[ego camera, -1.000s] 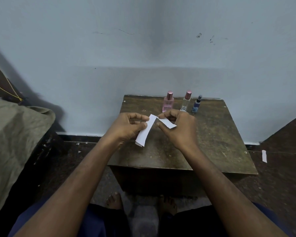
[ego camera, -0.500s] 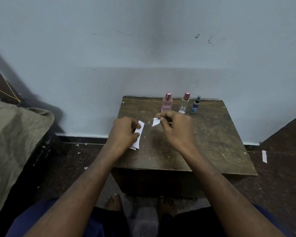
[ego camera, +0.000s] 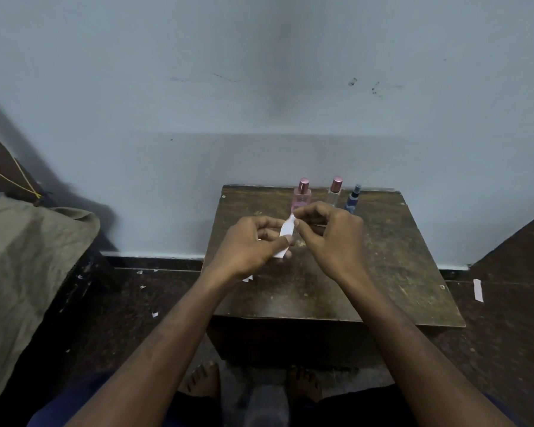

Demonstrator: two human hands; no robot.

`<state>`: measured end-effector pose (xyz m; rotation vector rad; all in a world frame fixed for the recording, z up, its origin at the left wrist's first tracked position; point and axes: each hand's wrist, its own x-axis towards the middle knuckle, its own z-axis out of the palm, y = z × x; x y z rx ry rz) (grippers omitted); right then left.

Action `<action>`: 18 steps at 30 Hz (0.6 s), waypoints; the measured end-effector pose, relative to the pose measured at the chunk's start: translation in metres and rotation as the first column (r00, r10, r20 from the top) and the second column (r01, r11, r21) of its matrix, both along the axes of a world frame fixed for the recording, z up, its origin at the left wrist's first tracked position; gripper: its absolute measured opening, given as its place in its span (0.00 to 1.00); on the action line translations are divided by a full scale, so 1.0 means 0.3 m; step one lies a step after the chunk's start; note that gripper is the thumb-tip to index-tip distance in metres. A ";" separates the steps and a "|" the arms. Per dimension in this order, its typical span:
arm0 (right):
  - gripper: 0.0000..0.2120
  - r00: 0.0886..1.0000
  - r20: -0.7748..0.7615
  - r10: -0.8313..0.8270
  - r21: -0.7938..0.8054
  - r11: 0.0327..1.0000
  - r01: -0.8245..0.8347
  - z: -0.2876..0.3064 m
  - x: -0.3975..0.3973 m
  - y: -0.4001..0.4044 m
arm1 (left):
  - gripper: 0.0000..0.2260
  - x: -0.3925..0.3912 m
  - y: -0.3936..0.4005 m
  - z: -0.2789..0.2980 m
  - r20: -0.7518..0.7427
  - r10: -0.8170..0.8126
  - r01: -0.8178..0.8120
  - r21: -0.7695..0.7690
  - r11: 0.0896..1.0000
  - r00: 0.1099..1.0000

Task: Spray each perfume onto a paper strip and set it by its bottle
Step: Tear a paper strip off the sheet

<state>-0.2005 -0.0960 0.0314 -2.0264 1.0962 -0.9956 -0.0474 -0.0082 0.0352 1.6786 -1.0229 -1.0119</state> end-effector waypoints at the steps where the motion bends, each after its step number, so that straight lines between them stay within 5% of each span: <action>1: 0.06 1.000 0.021 -0.013 0.014 1.000 0.013 0.000 -0.006 -0.003 | 0.12 -0.004 -0.001 -0.001 -0.005 0.015 -0.015 0.000 1.000 1.000; 9: 0.08 0.980 0.145 -0.136 0.197 0.975 0.107 -0.002 -0.044 -0.070 | 0.07 -0.068 -0.017 0.013 -0.072 0.004 -0.005 -0.022 1.000 0.997; 18: 0.07 0.984 0.061 -0.167 0.293 0.946 0.143 -0.051 -0.075 -0.121 | 0.07 -0.087 -0.027 -0.029 -0.006 -0.095 0.095 0.126 0.987 0.995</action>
